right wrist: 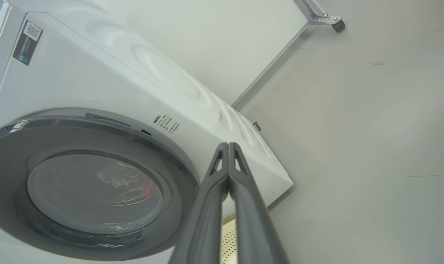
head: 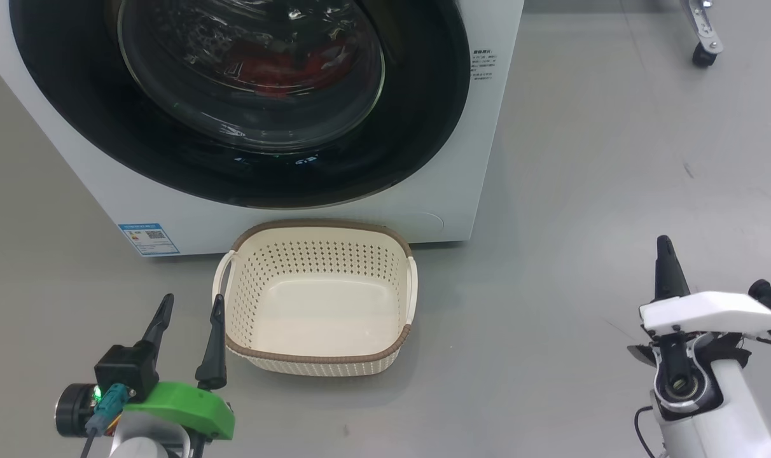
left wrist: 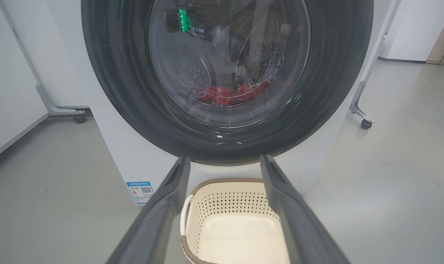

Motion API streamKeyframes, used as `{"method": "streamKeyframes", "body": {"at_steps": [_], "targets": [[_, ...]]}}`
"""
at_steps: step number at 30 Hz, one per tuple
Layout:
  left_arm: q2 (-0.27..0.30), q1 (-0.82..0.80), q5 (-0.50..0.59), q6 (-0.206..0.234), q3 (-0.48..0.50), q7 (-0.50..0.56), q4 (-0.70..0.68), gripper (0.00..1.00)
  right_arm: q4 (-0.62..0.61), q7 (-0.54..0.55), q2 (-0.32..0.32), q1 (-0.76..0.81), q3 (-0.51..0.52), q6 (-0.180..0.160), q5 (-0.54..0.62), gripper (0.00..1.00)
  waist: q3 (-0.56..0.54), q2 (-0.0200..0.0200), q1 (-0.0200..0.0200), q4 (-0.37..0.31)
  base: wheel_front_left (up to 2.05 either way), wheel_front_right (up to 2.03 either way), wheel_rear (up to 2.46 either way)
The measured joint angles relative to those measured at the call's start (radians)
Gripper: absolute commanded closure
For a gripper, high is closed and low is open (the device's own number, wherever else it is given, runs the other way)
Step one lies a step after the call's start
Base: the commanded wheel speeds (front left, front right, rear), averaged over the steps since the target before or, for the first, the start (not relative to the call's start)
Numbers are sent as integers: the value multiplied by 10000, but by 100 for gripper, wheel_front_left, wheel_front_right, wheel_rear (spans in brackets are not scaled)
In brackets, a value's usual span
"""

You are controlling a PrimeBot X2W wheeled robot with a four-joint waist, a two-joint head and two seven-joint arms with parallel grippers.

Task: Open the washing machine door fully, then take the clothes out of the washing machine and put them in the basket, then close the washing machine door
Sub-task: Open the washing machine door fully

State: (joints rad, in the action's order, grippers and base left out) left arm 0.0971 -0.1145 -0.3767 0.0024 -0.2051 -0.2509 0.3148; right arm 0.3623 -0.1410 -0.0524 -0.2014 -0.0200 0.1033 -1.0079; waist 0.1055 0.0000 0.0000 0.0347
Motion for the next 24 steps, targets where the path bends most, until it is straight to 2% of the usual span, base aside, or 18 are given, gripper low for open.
{"method": "streamKeyframes", "body": {"at_steps": [5,13,19,24], "targets": [[-59,-223,4,-50,0,0,-75,0,82,859,25,-703,476,12,-1630,100,309,0,0,106,0,0,0],[-123,-612,174,-81,40,-10,-351,0,155,2224,21,-2059,934,10,-3582,100,953,0,0,323,0,0,0],[-199,-957,278,-94,58,-10,-491,0,163,3081,-29,-3250,1081,-111,-4242,100,1522,0,1,502,0,0,0],[-290,-1336,280,-178,67,-12,-625,0,161,3741,-188,-4271,1156,-387,-4663,100,1992,0,1,673,0,0,0]]}}
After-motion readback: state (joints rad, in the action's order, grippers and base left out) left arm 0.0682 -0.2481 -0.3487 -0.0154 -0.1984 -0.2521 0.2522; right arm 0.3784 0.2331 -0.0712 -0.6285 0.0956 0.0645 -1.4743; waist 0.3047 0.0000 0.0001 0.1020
